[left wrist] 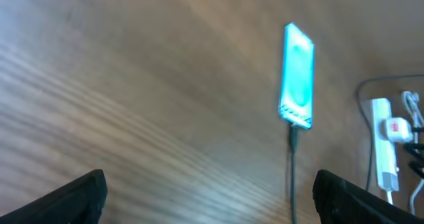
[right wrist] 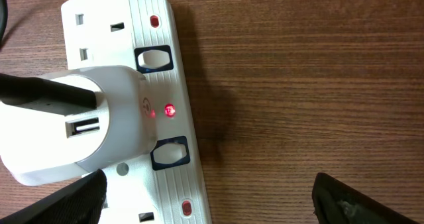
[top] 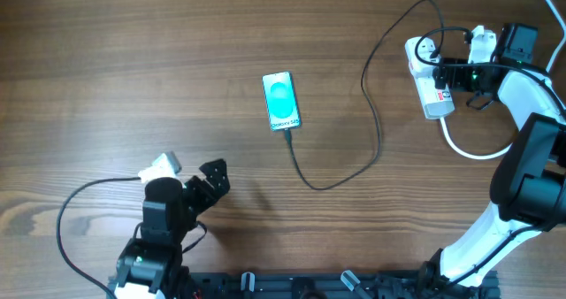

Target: Plug charger to phone and switch on socket

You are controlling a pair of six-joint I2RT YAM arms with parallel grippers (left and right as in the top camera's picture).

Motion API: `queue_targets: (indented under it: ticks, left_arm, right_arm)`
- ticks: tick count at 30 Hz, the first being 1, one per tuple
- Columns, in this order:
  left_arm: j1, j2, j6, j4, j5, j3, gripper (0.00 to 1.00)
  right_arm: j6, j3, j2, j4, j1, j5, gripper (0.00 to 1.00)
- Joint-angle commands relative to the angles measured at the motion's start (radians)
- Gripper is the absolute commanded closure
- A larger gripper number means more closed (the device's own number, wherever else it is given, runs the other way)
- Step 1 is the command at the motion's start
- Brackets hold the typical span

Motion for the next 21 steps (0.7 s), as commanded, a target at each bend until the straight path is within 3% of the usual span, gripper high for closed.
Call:
queue_targets:
  ticks: [1,13,21]
  left_arm:
    - [0.006,-0.033,0.122,0.078,-0.017,-0.067,0.0]
    - [0.006,-0.101,0.173,0.237,-0.029,-0.181,0.0]
    - [0.006,-0.146,0.37,0.225,-0.028,-0.181,0.0]
  right_arm:
    - [-0.006,0.003,-0.002,0.01,0.007,-0.013,0.0]
    - [-0.006,0.003,-0.002,0.01,0.007,-0.013,0.0]
    - [-0.006,0.003,-0.002,0.01,0.007,-0.013,0.0]
